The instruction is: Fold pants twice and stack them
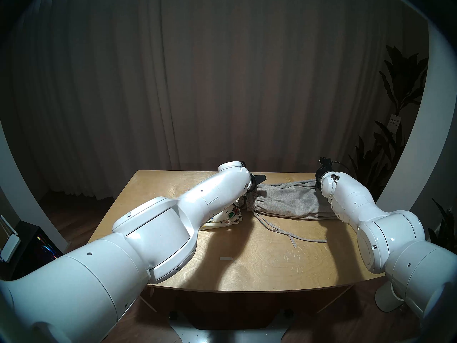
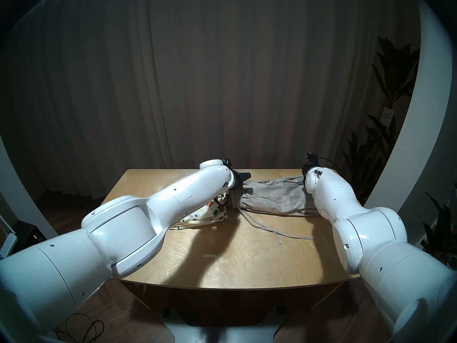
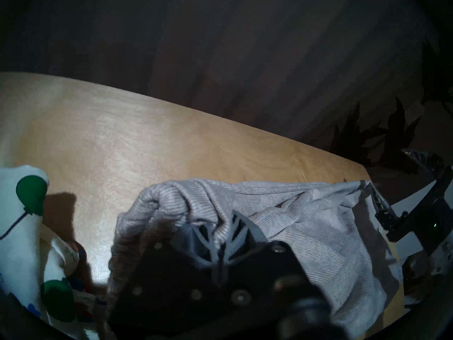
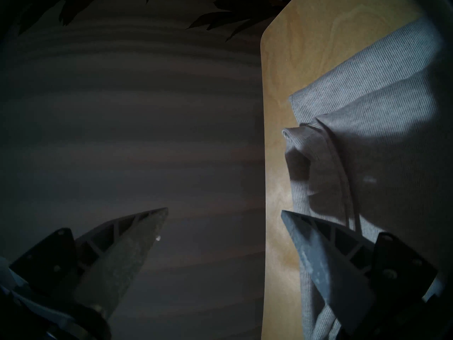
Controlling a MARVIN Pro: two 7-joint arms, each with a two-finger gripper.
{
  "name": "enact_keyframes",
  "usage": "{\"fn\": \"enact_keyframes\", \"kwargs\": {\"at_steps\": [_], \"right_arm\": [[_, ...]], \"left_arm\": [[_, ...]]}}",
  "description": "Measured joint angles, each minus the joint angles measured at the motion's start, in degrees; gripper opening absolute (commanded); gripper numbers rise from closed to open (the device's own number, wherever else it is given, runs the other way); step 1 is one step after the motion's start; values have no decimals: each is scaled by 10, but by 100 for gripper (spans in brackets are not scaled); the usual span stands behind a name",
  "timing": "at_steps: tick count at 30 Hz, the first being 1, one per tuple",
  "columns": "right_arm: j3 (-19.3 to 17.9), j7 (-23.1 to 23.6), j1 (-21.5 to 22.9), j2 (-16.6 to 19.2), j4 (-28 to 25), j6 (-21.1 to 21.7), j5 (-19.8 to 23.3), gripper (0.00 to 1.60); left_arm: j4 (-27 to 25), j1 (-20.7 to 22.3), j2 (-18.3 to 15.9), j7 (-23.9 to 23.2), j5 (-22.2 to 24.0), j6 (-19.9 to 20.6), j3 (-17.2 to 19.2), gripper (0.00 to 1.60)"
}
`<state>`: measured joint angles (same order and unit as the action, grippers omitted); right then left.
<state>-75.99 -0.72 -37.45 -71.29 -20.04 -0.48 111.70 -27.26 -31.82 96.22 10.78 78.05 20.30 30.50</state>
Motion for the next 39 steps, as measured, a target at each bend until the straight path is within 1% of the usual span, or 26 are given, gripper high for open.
{"fn": "enact_keyframes", "kwargs": {"at_steps": [3,4,5,9,11,13,15,16,18,19,21,22,25,31,35,39], "right_arm": [[-1,5,0,1,1,3,2,160],[-2,6,0,1,1,4,2,160],[-2,7,0,1,2,4,3,160],[-4,11,-1,3,2,8,5,160],[-5,14,-2,4,3,10,6,160],[-5,15,-3,4,3,11,6,160],[-5,17,-4,5,3,13,7,160],[-5,19,-5,5,3,15,7,160],[-5,21,-7,5,3,17,8,160],[-5,23,-8,5,3,19,8,160],[-5,24,-9,5,3,21,8,160],[-5,26,-10,5,3,22,8,160],[-6,28,-11,6,3,24,8,160],[-8,34,-17,7,3,30,10,160],[-10,38,-21,7,0,36,12,160],[-13,44,-26,7,-8,45,16,160]], "left_arm": [[-23,-13,-14,-25,-9,-5,-11,0],[-32,-19,-21,-34,-12,-7,-13,13],[-39,-24,-26,-39,-13,-10,-14,160],[-57,-38,-53,-49,-17,-26,-12,160],[-69,-42,-71,-51,-20,-42,-5,160],[-74,-43,-77,-51,-21,-48,-3,160],[-89,-44,-95,-51,-23,-65,4,160],[-103,-45,-109,-51,-24,-80,11,160],[-118,-47,-122,-53,-25,-96,18,160],[-135,-48,-134,-56,-27,-114,23,160],[-143,-49,-140,-58,-28,-122,26,160],[-159,-50,-148,-64,-32,-137,28,160],[-175,-50,-155,-70,-37,-150,28,160],[-226,-52,-167,-88,-51,-186,28,160],[-259,-59,-175,-94,-54,-201,29,160],[-295,-75,-184,-95,-55,-212,31,160]]}}
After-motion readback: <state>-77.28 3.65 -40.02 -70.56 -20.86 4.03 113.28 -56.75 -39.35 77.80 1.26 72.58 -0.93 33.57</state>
